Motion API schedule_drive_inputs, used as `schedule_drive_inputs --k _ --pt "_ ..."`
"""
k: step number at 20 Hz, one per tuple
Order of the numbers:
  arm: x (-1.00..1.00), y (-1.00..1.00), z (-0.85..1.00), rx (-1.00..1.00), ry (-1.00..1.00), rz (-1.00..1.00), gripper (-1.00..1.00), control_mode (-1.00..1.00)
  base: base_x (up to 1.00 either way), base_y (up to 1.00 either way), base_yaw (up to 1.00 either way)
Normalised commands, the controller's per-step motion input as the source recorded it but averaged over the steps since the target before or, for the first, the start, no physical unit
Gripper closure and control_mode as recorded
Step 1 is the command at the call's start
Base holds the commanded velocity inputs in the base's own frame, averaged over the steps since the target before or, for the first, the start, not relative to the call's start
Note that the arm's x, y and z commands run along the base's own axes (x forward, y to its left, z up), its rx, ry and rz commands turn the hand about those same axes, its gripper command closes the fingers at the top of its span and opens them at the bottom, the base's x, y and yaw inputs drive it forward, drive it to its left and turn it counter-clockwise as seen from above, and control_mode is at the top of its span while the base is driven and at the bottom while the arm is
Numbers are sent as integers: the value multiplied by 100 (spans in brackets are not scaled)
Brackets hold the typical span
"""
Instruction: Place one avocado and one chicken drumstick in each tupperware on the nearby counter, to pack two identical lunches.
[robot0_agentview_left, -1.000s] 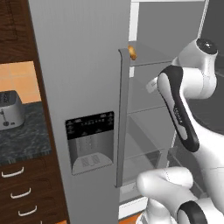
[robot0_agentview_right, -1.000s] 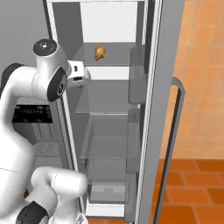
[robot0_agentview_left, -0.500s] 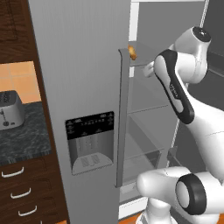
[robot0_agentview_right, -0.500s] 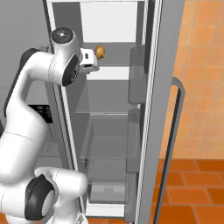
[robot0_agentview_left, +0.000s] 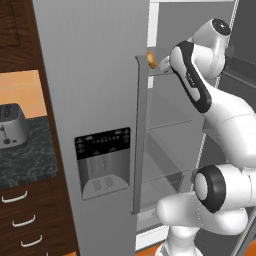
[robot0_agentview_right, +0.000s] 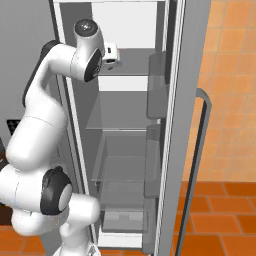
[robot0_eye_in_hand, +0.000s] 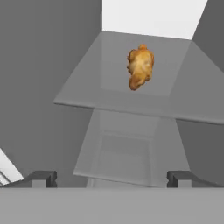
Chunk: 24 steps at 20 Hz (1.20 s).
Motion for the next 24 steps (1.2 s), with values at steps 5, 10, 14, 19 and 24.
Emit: schedule_drive_inputs --k 5,10,14,19,24 --pt "89 -8 -14 5 2 0 -100 -100 0 0 0" --pt "62 0 -13 7 0 0 -100 -100 0 0 0" --pt "44 0 -12 10 0 0 -100 -100 0 0 0" --pt "63 1 -18 1 1 0 -100 -100 0 0 0" --pt "81 5 -26 0 7 0 -100 -100 0 0 0"
